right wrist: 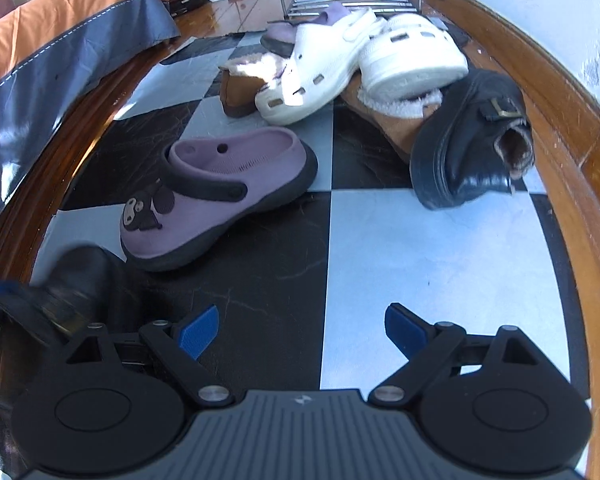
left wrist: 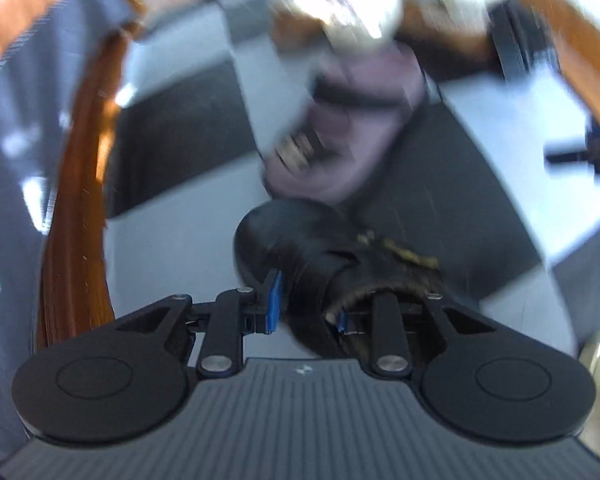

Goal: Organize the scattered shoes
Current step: 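Carry the black shoe out of the pile and set it on the mat, then grasp the set-down black shoe by its heel with the right tool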

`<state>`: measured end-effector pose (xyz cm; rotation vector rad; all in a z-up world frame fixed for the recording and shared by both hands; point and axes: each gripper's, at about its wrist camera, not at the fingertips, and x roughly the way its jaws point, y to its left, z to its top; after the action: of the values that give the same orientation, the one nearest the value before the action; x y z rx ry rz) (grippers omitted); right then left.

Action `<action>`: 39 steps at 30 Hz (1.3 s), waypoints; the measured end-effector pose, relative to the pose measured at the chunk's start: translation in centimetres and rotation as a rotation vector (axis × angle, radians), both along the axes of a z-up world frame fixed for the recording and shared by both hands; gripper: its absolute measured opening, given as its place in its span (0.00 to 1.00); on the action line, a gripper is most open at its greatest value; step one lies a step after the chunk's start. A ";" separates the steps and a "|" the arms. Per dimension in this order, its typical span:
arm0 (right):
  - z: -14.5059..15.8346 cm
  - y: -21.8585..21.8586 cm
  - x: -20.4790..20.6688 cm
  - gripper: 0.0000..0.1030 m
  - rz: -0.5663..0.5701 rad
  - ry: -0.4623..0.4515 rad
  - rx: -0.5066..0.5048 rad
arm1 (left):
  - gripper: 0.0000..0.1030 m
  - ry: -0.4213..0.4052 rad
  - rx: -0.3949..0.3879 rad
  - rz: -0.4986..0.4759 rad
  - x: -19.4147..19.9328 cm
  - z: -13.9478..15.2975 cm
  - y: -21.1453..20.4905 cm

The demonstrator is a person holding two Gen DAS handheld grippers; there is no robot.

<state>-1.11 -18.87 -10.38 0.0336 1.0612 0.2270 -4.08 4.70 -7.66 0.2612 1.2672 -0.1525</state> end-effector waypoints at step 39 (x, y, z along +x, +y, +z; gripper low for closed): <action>-4.8 10.9 -3.3 0.19 0.289 0.110 -0.004 | 0.69 -0.098 0.174 -0.015 -2.8 4.8 1.5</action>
<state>-4.39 -8.02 -15.20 -0.1125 1.1747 0.4887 -6.86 6.24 -2.89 0.4232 1.1825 -0.0410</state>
